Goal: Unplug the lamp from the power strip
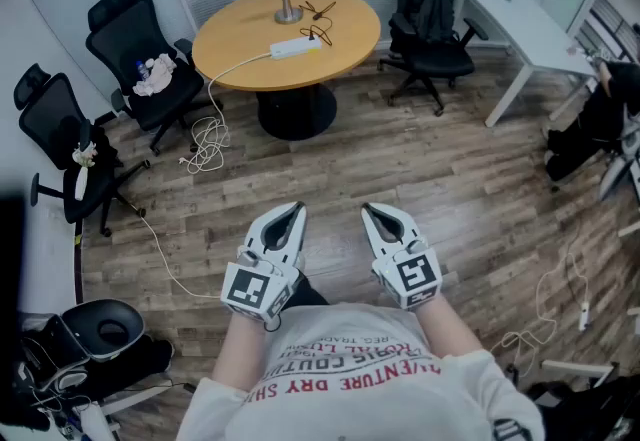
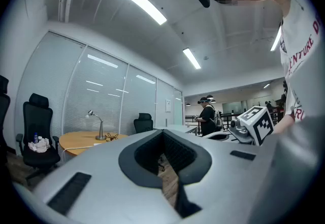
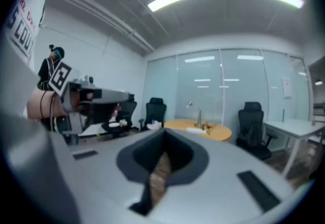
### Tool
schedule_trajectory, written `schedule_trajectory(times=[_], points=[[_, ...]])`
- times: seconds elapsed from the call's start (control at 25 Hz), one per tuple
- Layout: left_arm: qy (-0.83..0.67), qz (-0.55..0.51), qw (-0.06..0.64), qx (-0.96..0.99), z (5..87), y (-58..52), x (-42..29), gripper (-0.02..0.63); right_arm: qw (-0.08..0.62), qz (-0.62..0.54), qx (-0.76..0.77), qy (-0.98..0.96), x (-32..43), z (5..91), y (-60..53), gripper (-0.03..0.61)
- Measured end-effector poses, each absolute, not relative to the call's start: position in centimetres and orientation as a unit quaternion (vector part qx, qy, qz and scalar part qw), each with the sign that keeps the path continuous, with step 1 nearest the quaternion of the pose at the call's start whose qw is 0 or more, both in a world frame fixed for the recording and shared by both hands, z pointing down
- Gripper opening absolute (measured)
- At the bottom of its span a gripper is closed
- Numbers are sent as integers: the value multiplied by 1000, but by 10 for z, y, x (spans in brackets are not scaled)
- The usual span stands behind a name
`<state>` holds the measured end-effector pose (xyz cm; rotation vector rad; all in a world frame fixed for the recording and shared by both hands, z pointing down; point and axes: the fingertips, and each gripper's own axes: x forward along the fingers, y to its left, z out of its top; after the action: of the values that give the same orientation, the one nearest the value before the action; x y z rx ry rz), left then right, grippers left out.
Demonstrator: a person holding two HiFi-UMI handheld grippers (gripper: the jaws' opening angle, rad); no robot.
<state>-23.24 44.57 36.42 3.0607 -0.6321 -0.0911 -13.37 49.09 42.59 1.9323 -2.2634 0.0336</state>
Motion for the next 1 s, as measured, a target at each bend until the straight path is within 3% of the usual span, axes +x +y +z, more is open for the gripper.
schedule_trajectory(times=[0.6, 1.0], points=[[-205, -11, 20, 978, 382, 442, -208, 28, 48, 38, 655, -753, -106, 430, 496, 29], [-202, 10, 39, 979, 406, 404, -183, 28, 60, 66, 665, -742, -73, 449, 464, 29]])
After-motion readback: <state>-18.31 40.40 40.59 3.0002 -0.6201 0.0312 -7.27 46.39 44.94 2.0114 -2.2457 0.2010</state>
